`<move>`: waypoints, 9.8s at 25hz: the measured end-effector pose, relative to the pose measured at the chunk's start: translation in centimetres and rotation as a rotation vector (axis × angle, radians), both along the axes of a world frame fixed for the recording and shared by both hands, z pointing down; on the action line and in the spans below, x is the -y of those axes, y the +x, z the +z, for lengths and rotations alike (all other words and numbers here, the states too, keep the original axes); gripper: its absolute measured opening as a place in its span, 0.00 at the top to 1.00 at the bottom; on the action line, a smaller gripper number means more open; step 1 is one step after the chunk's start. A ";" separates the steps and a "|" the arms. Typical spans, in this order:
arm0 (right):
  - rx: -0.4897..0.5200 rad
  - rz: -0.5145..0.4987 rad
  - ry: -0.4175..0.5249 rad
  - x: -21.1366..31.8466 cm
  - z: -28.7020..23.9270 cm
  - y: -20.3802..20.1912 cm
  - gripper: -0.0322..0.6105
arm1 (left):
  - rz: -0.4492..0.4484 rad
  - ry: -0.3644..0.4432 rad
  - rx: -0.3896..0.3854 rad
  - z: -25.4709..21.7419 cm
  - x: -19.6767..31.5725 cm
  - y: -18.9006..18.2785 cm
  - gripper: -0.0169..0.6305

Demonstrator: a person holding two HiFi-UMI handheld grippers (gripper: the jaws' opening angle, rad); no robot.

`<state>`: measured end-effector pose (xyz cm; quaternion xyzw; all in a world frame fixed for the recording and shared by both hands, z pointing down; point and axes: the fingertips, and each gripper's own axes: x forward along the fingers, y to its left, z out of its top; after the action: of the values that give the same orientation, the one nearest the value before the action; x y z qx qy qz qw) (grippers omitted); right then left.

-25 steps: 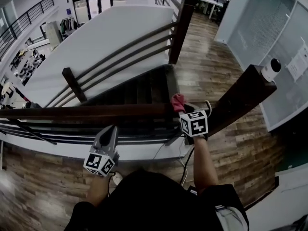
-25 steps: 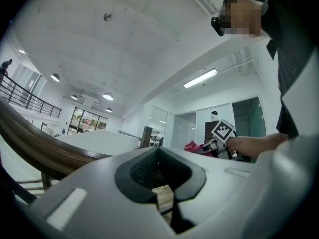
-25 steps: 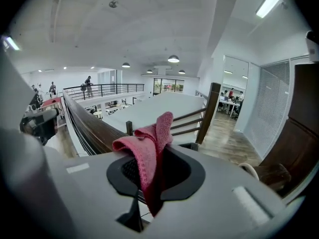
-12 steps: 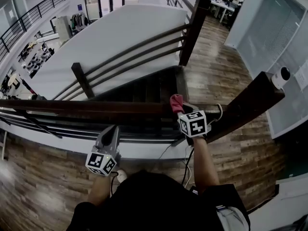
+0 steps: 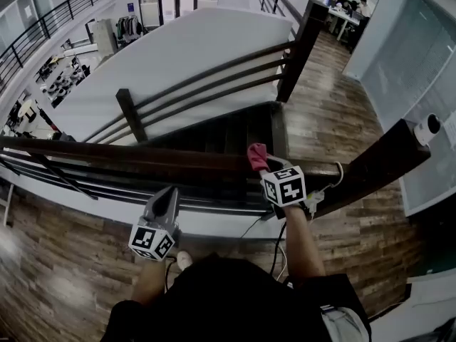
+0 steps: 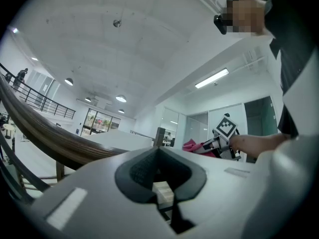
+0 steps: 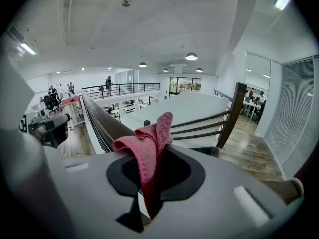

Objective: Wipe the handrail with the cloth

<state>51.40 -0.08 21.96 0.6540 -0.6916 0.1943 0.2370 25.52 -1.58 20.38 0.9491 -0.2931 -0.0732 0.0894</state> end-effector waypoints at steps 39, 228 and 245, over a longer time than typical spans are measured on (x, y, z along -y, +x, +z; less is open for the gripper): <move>-0.127 -0.225 -0.047 10.4 0.3 -19.7 0.87 | -0.143 -0.009 0.011 0.3 7.0 -16.4 0.97; 0.597 -0.032 0.701 15.2 -11.1 -53.7 0.87 | 0.395 0.033 0.063 -2.0 23.1 -38.3 0.97; 0.443 0.396 0.797 -9.3 -8.9 -37.6 0.87 | 0.853 0.049 0.094 -1.0 1.6 -16.5 0.97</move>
<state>13.82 9.18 13.09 0.7556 -0.6083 0.0903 -0.2254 9.01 -3.13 19.38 0.9894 0.1238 0.0068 0.0757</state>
